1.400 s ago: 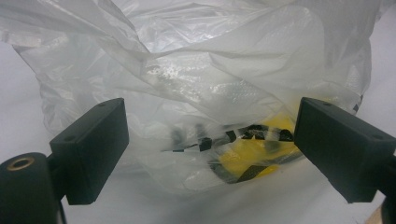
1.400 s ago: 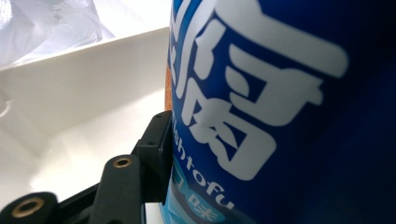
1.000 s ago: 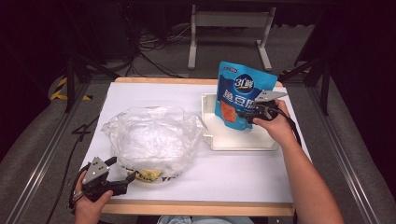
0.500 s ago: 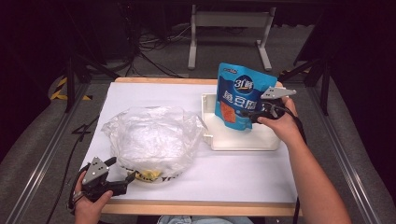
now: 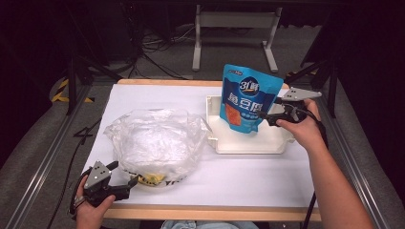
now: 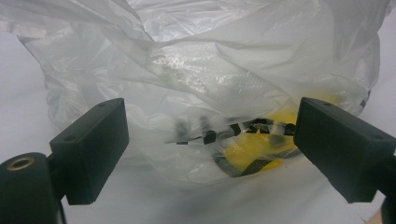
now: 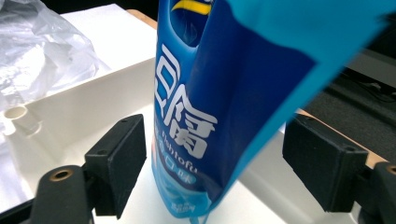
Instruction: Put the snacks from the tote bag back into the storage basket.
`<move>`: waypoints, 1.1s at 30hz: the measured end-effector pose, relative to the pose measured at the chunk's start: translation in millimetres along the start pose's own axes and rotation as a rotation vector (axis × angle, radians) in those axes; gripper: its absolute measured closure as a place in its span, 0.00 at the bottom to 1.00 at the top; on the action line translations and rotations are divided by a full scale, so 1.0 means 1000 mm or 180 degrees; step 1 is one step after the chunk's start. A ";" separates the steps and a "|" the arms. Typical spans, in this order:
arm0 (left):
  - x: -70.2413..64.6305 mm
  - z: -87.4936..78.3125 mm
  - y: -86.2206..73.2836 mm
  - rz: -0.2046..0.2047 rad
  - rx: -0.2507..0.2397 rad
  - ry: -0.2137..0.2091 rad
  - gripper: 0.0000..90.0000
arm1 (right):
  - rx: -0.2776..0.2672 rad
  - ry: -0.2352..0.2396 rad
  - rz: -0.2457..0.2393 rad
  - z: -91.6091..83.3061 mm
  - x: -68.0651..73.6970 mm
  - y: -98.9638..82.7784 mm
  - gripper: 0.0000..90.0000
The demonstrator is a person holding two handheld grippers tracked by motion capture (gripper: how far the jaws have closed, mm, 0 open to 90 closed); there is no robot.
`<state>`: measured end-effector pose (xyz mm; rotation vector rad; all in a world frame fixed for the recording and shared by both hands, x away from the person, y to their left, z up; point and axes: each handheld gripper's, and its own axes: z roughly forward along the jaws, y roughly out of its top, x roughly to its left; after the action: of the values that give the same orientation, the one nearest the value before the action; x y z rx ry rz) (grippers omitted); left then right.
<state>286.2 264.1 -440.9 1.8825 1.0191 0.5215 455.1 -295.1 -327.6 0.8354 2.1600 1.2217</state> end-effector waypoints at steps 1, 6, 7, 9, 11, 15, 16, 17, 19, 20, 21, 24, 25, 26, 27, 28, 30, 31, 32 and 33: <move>0.000 0.000 0.000 -0.0001 0.0000 -0.0001 0.13 | -0.0011 -0.0004 0.0010 -0.004 0.001 0.000 0.25; 0.000 0.000 0.000 0.0001 -0.0002 -0.0005 0.13 | -0.0046 -0.0034 0.0072 -0.022 0.005 0.001 0.25; 0.000 0.000 0.000 0.0001 -0.0003 -0.0001 0.13 | -0.0050 -0.0037 0.0068 -0.027 0.007 0.001 0.25; 0.000 0.000 0.000 0.0003 -0.0002 0.0000 0.13 | -0.0055 -0.0044 0.0071 -0.033 0.010 0.001 0.25; -0.001 0.000 0.000 0.0004 -0.0001 0.0001 0.13 | -0.0052 -0.0034 0.0068 -0.040 0.016 0.002 0.25; -0.001 -0.001 0.000 0.0010 -0.0016 0.0006 0.13 | -0.0055 0.0015 0.0008 -0.053 0.030 0.003 0.25; -0.002 -0.001 0.001 0.0021 -0.0017 0.0014 0.13 | -0.0055 0.0044 -0.0005 -0.056 0.034 0.003 0.25; -0.002 -0.001 0.001 0.0032 -0.0018 0.0015 0.13 | -0.0052 0.0064 -0.0029 -0.059 0.038 0.003 0.25; -0.003 -0.001 0.001 0.0037 -0.0028 0.0018 0.13 | -0.0054 0.0124 -0.0030 -0.064 0.046 0.002 0.24; -0.003 -0.001 0.001 0.0043 -0.0031 0.0018 0.13 | -0.0048 0.0149 -0.0043 -0.066 0.049 0.001 0.24; -0.003 -0.001 0.001 0.0045 -0.0027 0.0011 0.13 | -0.0037 0.0170 -0.0053 -0.069 0.053 0.000 0.24; -0.004 -0.001 0.001 0.0061 -0.0026 0.0002 0.13 | 0.0001 0.0250 -0.0064 -0.074 0.063 -0.003 0.23; -0.004 -0.001 0.001 0.0061 -0.0031 0.0003 0.13 | 0.0008 0.0274 -0.0076 -0.077 0.067 -0.004 0.23; -0.004 -0.001 0.001 0.0060 -0.0034 0.0002 0.13 | 0.0020 0.0289 -0.0096 -0.078 0.071 -0.005 0.23; -0.004 -0.001 0.001 0.0058 -0.0037 0.0001 0.13 | 0.0021 0.0314 -0.0101 -0.080 0.074 -0.006 0.23; -0.004 -0.001 0.001 0.0062 -0.0038 -0.0001 0.13 | 0.0022 0.0334 -0.0096 -0.082 0.076 -0.006 0.23; -0.004 -0.001 0.001 0.0057 -0.0039 -0.0001 0.13 | 0.0032 0.0391 -0.0081 -0.084 0.084 -0.009 0.22; -0.004 0.000 0.002 0.0060 -0.0039 -0.0007 0.13 | 0.0035 0.0414 -0.0103 -0.085 0.087 -0.010 0.22; -0.005 0.000 0.002 0.0056 -0.0042 -0.0011 0.13 | 0.0038 0.0434 -0.0102 -0.085 0.089 -0.011 0.22; -0.004 -0.001 0.002 0.0065 -0.0041 -0.0013 0.13 | 0.0046 0.0456 -0.0105 -0.085 0.092 -0.013 0.22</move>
<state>284.0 260.4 -439.0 1.8838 0.9924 0.5348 330.7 -281.3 -311.9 0.7351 2.2891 1.2859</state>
